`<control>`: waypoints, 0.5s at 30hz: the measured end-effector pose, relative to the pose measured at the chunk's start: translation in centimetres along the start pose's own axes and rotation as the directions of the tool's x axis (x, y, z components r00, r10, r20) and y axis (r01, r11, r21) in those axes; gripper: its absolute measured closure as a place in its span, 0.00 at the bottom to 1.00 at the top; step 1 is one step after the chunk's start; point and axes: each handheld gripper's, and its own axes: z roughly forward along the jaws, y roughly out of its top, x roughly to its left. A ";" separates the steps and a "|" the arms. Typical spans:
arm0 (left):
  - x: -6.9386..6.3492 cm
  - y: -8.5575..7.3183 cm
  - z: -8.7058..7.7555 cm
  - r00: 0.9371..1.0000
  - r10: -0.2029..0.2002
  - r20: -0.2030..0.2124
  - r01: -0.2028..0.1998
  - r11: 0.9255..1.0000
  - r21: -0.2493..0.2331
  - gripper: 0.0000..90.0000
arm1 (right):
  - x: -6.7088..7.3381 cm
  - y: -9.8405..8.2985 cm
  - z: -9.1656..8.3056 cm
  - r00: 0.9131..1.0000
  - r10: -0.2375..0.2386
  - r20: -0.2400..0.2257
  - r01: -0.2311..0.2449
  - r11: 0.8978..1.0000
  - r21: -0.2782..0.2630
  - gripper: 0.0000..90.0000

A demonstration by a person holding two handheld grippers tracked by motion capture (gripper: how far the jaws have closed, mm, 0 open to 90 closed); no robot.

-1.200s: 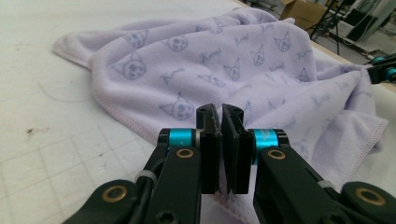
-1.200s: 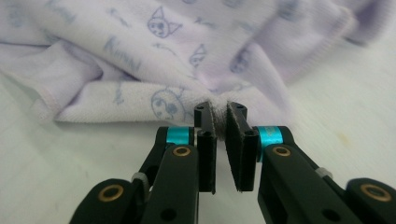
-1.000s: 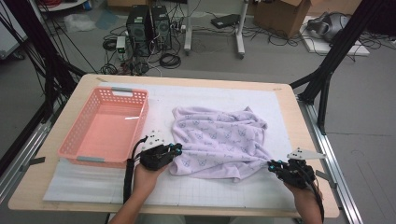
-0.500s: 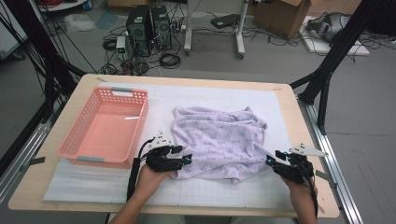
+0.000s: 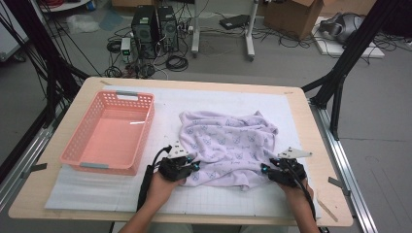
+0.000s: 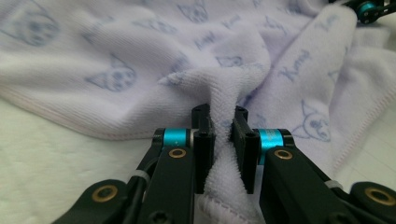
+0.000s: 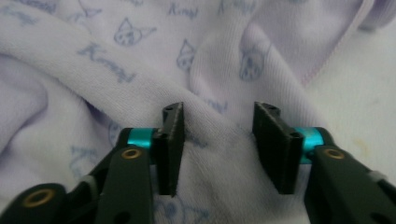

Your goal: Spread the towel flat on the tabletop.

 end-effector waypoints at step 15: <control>4.4 2.4 1.0 0.986 -0.112 -0.124 0.098 0.988 -0.117 0.92 | 0.2 7.0 4.6 0.970 -0.064 0.233 0.052 0.997 0.058 0.94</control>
